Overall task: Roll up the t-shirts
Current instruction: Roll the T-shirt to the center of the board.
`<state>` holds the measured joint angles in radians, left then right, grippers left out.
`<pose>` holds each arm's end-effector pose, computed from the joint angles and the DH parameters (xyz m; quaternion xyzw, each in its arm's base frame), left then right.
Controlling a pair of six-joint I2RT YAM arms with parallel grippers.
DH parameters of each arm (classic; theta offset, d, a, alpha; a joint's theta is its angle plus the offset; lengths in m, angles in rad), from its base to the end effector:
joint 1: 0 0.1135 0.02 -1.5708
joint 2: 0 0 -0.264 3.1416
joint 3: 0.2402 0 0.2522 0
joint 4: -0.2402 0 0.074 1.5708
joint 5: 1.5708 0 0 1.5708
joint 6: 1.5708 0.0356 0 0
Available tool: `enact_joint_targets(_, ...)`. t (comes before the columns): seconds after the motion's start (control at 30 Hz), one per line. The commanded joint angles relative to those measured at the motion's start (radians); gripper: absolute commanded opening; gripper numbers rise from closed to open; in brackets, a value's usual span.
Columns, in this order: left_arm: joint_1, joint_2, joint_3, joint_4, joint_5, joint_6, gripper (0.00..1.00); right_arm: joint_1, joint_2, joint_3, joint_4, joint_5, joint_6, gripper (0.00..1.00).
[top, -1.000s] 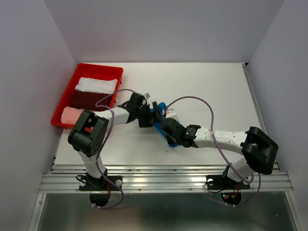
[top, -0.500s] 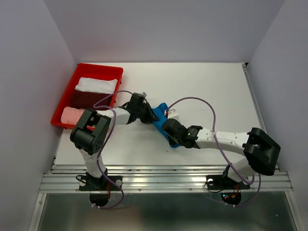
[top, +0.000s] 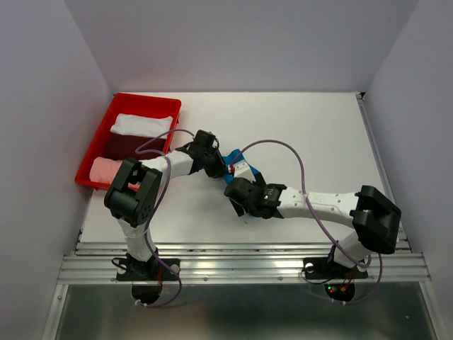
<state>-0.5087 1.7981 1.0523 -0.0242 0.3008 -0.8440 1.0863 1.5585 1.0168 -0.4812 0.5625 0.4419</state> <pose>0.3247 -0.1932 0.1734 -0.0943 0.9075 -0.3488 0.2142 0.1620 0.2671 0.2137 -0.2216 0.9011 -0.0131 0.3725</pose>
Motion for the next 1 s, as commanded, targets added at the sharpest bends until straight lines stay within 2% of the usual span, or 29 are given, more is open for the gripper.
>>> enact_joint_targets(0.0, -0.001, -0.017, 0.055, -0.083, -0.022, -0.026, 0.00, 0.060, 0.020, 0.051, -0.068, 0.129, -0.049, 0.82)
enact_joint_targets(0.33, -0.001, -0.013, 0.066, -0.094, -0.022, -0.030, 0.00, 0.116, 0.149, 0.066, -0.046, 0.223, -0.081, 0.82)
enact_joint_targets(0.43, -0.001, -0.011, 0.068, -0.097, -0.025, -0.029, 0.00, 0.116, 0.175, 0.069, -0.039, 0.235, -0.078, 0.77)
enact_joint_targets(0.53, -0.001, -0.011, 0.066, -0.100, -0.029, -0.030, 0.00, 0.116, 0.192, 0.068, -0.025, 0.244, -0.071, 0.67)
enact_joint_targets(0.63, -0.002, -0.013, 0.067, -0.100, -0.029, -0.030, 0.00, 0.116, 0.222, 0.065, -0.022, 0.266, -0.057, 0.63)
enact_joint_targets(0.73, -0.002, -0.017, 0.061, -0.102, -0.031, -0.029, 0.00, 0.116, 0.247, 0.060, -0.020, 0.287, -0.034, 0.54)
enact_joint_targets(0.77, -0.001, -0.020, 0.058, -0.100, -0.032, -0.029, 0.00, 0.116, 0.250, 0.060, -0.016, 0.292, -0.022, 0.45)
enact_joint_targets(0.87, -0.001, -0.034, 0.048, -0.099, -0.032, -0.026, 0.00, 0.116, 0.244, 0.055, -0.004, 0.297, -0.003, 0.28)
enact_joint_targets(0.9, 0.001, -0.039, 0.041, -0.089, -0.026, -0.024, 0.00, 0.116, 0.241, 0.055, -0.002, 0.294, 0.000, 0.16)
enact_joint_targets(0.97, 0.002, -0.054, 0.026, -0.071, -0.008, -0.003, 0.00, 0.116, 0.224, 0.051, 0.012, 0.274, 0.001, 0.09)
